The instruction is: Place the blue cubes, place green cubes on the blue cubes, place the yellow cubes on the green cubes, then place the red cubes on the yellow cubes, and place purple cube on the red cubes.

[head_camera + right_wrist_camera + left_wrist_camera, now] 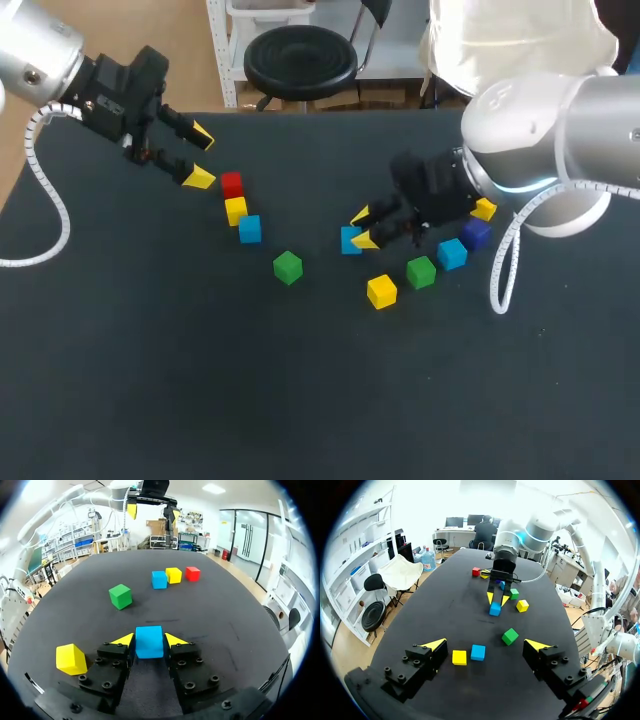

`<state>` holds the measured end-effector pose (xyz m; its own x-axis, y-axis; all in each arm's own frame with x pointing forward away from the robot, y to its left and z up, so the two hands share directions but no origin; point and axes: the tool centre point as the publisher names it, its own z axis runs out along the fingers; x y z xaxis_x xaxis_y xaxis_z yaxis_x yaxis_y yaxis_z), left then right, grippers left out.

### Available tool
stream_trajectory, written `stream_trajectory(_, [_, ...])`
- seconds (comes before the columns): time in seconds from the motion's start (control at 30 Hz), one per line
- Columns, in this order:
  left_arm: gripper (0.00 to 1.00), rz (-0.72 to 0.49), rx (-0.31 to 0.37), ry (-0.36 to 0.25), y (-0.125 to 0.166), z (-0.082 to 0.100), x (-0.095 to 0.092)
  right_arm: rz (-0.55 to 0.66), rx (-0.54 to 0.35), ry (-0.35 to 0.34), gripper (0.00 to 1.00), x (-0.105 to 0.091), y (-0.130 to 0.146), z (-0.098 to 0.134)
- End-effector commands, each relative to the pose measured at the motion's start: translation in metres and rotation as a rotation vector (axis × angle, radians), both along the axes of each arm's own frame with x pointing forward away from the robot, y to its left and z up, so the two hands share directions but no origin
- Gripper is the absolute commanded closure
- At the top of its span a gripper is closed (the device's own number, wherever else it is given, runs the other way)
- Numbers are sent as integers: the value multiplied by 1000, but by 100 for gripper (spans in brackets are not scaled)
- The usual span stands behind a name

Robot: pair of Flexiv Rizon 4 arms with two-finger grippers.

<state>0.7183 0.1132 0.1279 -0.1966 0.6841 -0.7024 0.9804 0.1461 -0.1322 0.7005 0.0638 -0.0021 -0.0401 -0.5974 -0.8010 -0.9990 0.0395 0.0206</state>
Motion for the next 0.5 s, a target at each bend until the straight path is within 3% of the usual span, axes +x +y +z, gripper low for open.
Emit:
stream_trajectory(0.03, [0,0,-3,-3,0,-1,-1,11,0,5,100,4,1,1])
stream_trajectory(0.27, [0,0,-3,-3,0,-1,-1,25,-14,-8,100,5,2,7])
stream_trajectory(0.5, [0,0,-3,-3,0,-1,-1,20,-8,6,100,3,1,-1])
